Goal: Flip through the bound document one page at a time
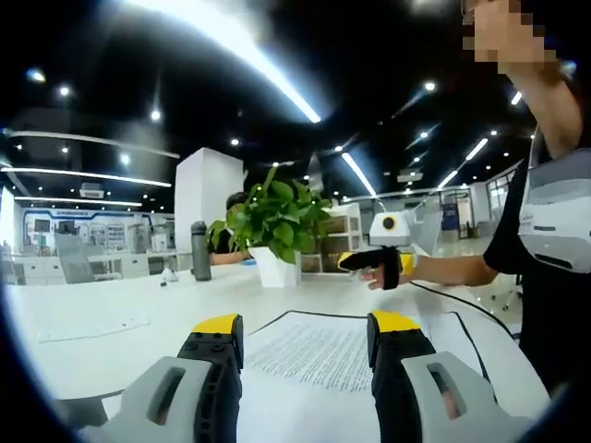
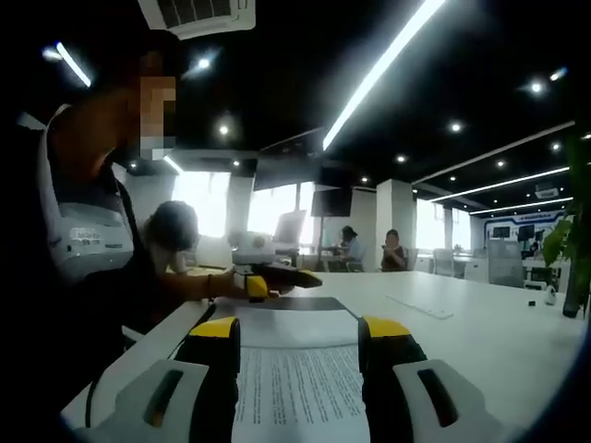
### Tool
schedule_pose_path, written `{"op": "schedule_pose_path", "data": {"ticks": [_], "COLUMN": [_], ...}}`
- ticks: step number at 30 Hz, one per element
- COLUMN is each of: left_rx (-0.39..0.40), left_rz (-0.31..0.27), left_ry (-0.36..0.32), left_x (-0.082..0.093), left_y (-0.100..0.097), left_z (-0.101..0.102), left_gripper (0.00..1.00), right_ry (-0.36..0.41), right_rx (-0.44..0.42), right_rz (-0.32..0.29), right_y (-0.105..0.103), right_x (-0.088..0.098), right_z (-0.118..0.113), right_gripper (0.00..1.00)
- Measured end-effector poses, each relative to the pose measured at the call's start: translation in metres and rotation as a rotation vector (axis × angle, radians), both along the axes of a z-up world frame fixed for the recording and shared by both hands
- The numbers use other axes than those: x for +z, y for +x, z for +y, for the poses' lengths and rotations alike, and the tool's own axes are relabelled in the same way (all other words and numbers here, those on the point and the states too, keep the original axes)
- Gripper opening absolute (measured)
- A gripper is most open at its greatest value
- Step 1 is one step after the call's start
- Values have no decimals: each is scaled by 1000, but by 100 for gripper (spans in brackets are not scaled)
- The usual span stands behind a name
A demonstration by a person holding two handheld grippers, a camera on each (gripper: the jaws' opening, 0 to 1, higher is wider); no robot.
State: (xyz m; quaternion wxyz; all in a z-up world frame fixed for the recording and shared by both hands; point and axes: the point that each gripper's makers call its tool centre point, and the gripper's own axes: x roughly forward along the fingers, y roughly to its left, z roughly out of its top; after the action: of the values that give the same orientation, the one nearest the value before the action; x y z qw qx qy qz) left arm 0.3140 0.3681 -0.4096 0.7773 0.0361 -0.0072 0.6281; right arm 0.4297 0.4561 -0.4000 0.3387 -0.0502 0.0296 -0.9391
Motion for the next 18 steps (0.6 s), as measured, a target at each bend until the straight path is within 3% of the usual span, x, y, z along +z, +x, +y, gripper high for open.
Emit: {"op": "schedule_pose_path", "data": {"ticks": [9,18], "left_rx": [-4,-6], "left_rz": [-14,-17], "left_ry": [26,15], "left_x": [8,3], "left_y": [-3,-1], "left_z": [-2,0], "left_gripper": [55,55], "right_ry": [-36,-10], "right_rx": [-26,-5], "right_rz": [-32,-45], "right_y": [-5,-6], "right_x": [-10,-16], "right_z": [8,0], "right_gripper": [54,54]}}
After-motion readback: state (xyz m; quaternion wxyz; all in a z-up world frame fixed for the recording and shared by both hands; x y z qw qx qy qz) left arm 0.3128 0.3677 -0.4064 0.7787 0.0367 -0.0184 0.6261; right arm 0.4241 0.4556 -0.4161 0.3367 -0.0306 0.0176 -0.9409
